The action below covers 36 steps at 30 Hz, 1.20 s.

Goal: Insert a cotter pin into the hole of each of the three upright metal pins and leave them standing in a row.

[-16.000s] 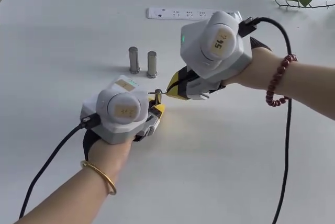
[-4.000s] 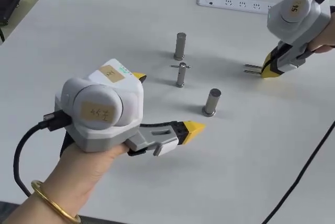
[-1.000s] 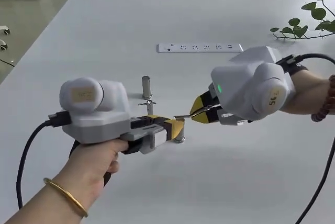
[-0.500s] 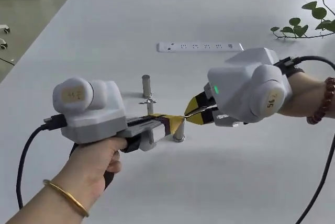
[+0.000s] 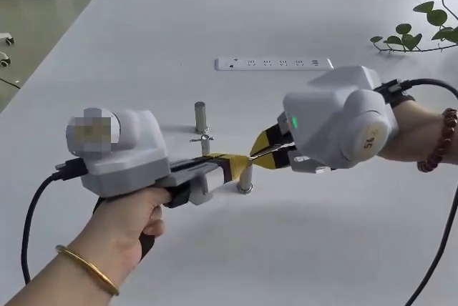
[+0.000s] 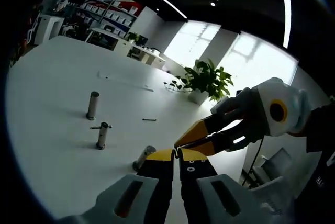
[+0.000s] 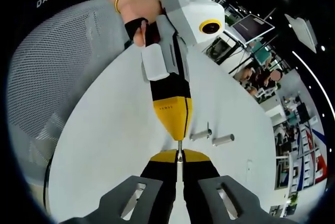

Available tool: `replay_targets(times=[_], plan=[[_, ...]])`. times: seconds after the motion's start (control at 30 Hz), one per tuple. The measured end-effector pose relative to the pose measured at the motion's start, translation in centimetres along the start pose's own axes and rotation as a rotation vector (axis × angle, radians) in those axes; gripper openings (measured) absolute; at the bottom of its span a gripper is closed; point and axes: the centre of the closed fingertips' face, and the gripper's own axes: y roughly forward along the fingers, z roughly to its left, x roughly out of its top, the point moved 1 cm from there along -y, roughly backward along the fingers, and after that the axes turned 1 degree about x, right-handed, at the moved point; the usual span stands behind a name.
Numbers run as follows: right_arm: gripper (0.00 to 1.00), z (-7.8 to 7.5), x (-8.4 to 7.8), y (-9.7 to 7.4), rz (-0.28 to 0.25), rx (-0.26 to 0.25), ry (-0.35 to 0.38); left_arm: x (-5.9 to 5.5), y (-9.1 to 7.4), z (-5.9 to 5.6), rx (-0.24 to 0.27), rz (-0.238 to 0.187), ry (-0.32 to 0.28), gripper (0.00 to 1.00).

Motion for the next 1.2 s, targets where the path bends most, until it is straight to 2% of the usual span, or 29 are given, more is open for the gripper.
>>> replay_targets(times=[0.13, 0.37, 0.5, 0.63, 0.7, 0.77, 1.0, 1.13, 1.2], plan=[[0.00, 0.0, 0.1, 0.0, 0.001, -0.004, 0.005, 0.0, -0.1, 0.0, 0.005, -0.004, 0.003, 0.01], [0.00, -0.2, 0.3, 0.0, -0.009, -0.015, 0.017, 0.2, -0.2, -0.1, 0.007, -0.017, 0.057, 0.00], [0.00, -0.2, 0.3, -0.1, -0.030, -0.013, 0.064, 0.3, -0.3, -0.2, 0.006, -0.018, 0.081, 0.00], [0.00, 0.2, 0.3, -0.1, -0.060, 0.019, 0.163, 0.2, -0.2, -0.1, 0.008, -0.002, 0.134, 0.00], [0.00, 0.2, 0.3, -0.1, -0.070, 0.027, 0.189, 0.0, -0.2, 0.0, 0.009, 0.008, 0.146, 0.00], [0.00, 0.3, 0.3, -0.1, -0.091, 0.034, 0.256, -0.1, -0.3, 0.2, 0.011, 0.017, 0.167, 0.00], [0.06, 1.1, -0.4, -0.3, -0.127, 0.108, 0.484, -0.7, -0.8, 0.6, 0.004, 0.056, 0.273, 0.00], [0.08, 1.4, 0.0, -0.6, -0.171, 0.140, 0.566, -1.3, -1.2, 0.5, -0.019, 0.086, 0.334, 0.00], [0.09, 1.7, 0.0, -0.8, -0.189, 0.164, 0.621, -1.5, -1.3, 0.4, -0.026, 0.095, 0.342, 0.00]])
